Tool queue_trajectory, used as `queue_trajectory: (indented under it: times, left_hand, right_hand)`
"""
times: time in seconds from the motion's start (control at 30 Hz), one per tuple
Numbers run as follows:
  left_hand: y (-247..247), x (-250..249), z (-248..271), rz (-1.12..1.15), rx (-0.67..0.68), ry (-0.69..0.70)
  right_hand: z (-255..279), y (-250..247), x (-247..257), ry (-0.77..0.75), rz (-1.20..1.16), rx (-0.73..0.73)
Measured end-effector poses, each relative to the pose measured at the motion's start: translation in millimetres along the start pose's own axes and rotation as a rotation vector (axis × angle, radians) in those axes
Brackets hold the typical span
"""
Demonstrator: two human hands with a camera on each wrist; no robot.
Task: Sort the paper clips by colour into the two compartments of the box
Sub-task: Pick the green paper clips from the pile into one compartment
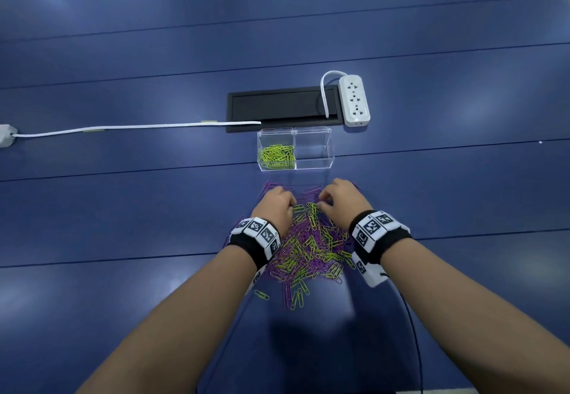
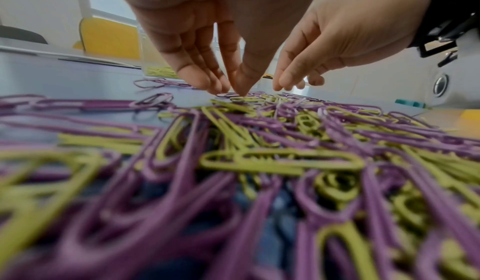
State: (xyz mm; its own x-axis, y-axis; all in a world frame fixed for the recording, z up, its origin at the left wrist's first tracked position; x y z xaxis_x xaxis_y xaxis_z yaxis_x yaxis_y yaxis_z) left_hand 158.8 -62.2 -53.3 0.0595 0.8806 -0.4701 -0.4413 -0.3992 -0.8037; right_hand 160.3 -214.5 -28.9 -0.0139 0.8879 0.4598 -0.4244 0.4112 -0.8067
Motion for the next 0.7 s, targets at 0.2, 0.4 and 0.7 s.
queue_trajectory:
  times: [0.2, 0.4, 0.7]
  left_hand:
    - [4.7, -8.8, 2.2, -0.055, 0.024, 0.028]
    - [7.4, -8.6, -2.8, -0.066, 0.068, -0.027]
    - [10.0, -15.1, -0.4, -0.1, 0.082, -0.043]
  right_hand:
    - [-1.0, 16.6, 6.0, 0.085, 0.051, 0.048]
    - [-1.4, 11.8, 12.6, 0.117, 0.009, 0.068]
    - [-1.3, 17.1, 4.4, 0.137, -0.221, 0.029]
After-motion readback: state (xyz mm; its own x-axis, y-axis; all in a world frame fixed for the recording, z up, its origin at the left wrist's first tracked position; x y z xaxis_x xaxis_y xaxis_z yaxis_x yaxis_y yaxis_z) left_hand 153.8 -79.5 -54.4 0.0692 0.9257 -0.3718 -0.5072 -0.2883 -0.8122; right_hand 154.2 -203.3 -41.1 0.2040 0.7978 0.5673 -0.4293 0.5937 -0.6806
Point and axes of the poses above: each hand's wrist, its own z-axis away from the middle knuckle, its own y-axis out of the palm, x = y × z, the point moved 7 cm from there along -z, towards the middle knuckle, and after that the axes turned 4 degrees about x, right-handed, at the moved point
